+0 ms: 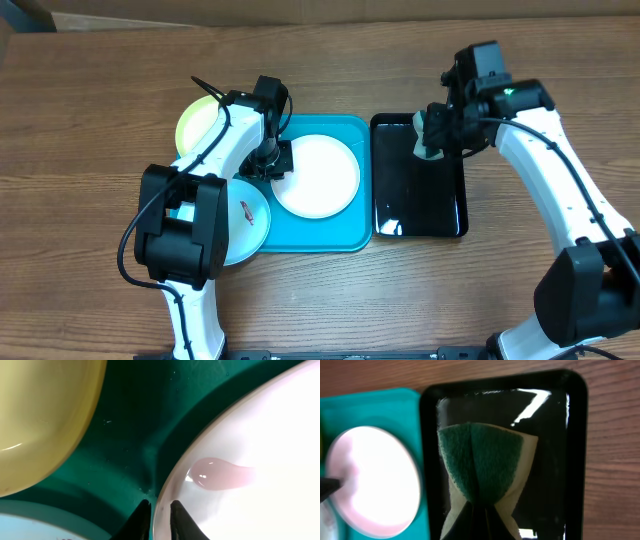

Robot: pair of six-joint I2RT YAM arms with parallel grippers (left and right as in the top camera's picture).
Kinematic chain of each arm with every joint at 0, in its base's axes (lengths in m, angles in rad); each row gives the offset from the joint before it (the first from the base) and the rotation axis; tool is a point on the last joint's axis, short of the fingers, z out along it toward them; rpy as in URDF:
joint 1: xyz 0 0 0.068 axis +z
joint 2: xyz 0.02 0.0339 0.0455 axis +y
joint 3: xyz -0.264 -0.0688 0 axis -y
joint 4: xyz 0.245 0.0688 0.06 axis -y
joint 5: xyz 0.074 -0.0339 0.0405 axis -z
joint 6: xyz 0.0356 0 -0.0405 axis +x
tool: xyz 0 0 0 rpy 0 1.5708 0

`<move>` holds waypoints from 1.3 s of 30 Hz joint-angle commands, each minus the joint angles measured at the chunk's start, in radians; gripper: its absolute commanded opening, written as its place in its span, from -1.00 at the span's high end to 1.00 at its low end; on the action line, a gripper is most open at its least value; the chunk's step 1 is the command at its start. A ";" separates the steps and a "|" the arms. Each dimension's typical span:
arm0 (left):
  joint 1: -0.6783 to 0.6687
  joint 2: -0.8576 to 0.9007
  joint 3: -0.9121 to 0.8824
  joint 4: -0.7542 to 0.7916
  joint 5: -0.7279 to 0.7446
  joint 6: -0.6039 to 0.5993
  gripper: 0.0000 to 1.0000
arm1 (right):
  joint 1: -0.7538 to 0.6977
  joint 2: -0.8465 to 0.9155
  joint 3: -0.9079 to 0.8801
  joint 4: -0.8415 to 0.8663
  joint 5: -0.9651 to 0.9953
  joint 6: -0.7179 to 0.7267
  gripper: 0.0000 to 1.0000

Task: Clean dirty plates on tray and stack at the side
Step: 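Move the sponge back over the black tray with the right gripper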

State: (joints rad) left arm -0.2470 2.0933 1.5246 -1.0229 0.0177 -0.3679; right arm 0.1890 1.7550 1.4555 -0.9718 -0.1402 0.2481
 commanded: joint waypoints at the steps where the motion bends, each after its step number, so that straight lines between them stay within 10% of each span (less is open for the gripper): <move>1: -0.003 0.013 -0.011 0.006 0.001 -0.007 0.73 | 0.021 -0.008 -0.084 0.058 0.113 0.043 0.93; 39: -0.012 0.013 -0.011 0.019 0.001 -0.006 0.79 | 0.124 0.121 -0.318 0.365 0.371 0.101 0.93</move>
State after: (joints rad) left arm -0.2489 2.0933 1.5246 -1.0050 0.0177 -0.3676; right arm 0.3145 1.8702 1.1534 -0.6136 0.2188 0.3405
